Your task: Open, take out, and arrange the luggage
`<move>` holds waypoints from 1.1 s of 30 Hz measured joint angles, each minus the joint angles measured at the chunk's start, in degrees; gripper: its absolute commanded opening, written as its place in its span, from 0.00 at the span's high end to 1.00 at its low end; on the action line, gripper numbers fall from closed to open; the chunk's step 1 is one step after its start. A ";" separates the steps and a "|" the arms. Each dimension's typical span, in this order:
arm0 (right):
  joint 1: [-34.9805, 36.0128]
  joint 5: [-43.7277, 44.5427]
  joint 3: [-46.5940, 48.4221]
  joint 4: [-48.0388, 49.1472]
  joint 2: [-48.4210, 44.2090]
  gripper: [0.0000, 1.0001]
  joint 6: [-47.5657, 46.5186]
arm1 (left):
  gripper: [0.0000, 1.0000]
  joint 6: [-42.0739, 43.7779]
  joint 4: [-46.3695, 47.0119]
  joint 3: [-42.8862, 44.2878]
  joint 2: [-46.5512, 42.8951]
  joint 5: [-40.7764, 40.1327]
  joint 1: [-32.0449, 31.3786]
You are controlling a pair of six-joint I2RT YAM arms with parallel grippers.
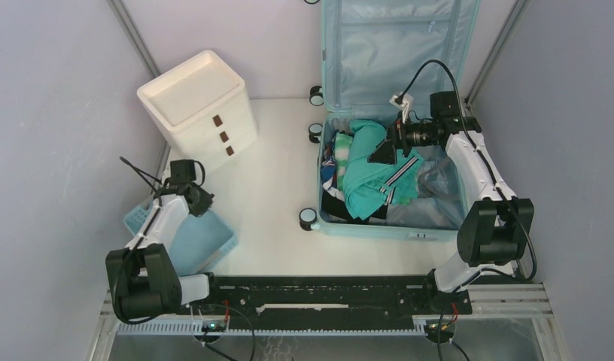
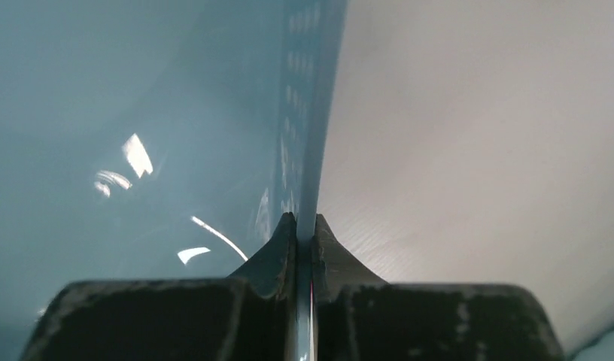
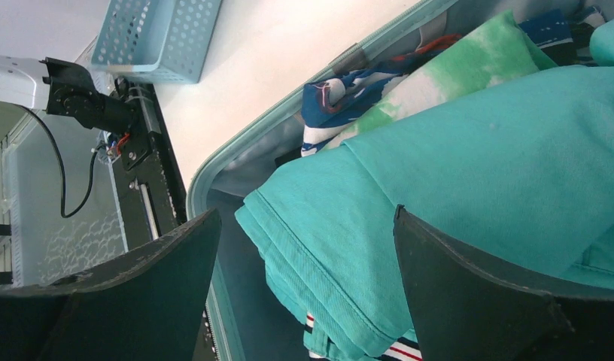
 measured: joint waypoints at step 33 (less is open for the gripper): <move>-1.49 1.40 0.22 -0.59 -0.20 0.07 -0.20 | 0.52 16.76 -7.10 38.05 32.24 13.88 -30.99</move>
